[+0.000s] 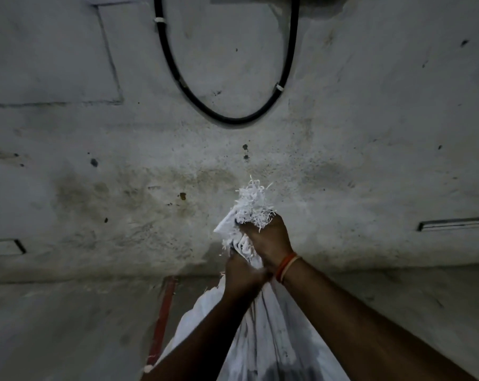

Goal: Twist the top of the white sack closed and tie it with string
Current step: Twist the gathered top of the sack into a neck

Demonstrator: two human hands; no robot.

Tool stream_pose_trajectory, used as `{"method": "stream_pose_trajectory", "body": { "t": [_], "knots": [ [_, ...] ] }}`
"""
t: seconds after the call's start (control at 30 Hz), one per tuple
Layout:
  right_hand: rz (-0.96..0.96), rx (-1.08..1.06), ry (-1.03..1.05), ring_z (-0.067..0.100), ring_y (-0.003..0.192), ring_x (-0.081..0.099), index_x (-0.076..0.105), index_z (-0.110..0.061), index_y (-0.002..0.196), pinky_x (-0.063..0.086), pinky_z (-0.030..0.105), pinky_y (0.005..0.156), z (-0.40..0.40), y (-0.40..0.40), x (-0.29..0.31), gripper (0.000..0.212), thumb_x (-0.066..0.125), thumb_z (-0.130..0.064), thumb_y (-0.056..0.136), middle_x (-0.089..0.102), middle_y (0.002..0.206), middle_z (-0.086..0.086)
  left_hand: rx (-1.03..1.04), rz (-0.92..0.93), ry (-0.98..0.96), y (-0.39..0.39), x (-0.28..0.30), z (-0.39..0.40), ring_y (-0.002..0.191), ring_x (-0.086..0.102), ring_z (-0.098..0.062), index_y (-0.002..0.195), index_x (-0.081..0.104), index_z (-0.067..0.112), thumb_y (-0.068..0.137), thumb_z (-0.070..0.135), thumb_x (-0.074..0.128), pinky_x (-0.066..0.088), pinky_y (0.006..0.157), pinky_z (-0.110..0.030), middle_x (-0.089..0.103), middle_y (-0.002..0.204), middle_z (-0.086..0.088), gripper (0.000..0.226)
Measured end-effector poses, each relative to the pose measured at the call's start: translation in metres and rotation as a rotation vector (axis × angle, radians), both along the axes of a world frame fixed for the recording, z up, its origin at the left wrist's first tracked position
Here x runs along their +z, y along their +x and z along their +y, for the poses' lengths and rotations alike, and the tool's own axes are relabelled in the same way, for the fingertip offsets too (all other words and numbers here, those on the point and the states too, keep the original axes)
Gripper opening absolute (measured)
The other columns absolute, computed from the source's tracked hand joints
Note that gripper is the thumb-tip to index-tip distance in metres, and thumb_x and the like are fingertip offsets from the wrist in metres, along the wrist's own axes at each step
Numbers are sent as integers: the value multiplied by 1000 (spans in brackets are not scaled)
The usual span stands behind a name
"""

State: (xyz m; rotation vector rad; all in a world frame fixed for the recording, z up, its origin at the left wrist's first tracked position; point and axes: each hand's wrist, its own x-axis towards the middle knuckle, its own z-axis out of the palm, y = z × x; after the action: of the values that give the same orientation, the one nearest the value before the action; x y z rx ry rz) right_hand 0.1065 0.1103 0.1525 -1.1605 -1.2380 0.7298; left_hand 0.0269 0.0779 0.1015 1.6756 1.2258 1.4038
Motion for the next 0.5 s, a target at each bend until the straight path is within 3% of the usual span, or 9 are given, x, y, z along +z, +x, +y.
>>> {"method": "stream_pose_trajectory", "body": {
  "t": [0.07,0.13,0.2,0.23,0.3,0.4,0.43,0.5],
  "knots": [
    [-32,161,-2,16,109,70,68,-14,117,53,47,100,-2,13,5,55,87,-27,67,75,114,3,158,-66,-53,2,3,7,112,68,-16,112,70,31,74,17,79,49,94,-22,73,115,3,42],
    [-33,295,7,18,120,64,52,-18,133,51,43,104,-9,31,6,71,86,-18,71,66,130,5,221,-90,-94,2,7,17,107,65,-8,120,70,21,75,17,82,48,86,-11,73,115,1,47],
    [98,268,50,14,132,54,40,-28,142,49,36,106,-22,56,-7,81,82,-20,74,51,146,2,193,-110,-80,0,5,28,102,60,5,122,70,19,72,18,87,42,77,4,70,111,10,52],
    [179,219,68,12,136,48,36,-31,145,46,36,107,-30,68,-19,84,80,-22,75,44,151,-1,184,-119,-79,-1,5,34,101,59,8,122,70,18,70,18,90,42,77,5,68,110,11,56],
    [154,120,25,6,143,37,28,-36,150,41,34,112,-48,86,-58,91,81,-25,77,34,157,-13,173,-121,-82,1,4,43,106,61,4,121,70,18,67,20,92,47,84,-5,71,114,9,59],
    [-44,173,-227,2,144,27,8,-42,154,39,12,106,-66,85,-118,125,92,-38,62,22,150,-32,153,-135,-105,12,-1,55,109,67,-5,118,72,19,66,19,93,52,88,-11,72,111,11,56],
    [-78,224,-275,3,144,26,-1,-43,154,38,12,106,-67,80,-134,138,95,-43,55,21,149,-31,142,-184,-129,17,-1,57,108,68,-7,118,72,18,66,16,92,54,92,-19,73,110,10,55],
    [-195,222,-273,1,147,21,-11,-42,153,31,24,116,-57,65,-148,153,95,-55,43,18,157,-23,90,-236,-122,22,-6,63,108,71,-11,115,73,16,66,17,92,56,96,-33,75,112,4,53]
  ]
}}
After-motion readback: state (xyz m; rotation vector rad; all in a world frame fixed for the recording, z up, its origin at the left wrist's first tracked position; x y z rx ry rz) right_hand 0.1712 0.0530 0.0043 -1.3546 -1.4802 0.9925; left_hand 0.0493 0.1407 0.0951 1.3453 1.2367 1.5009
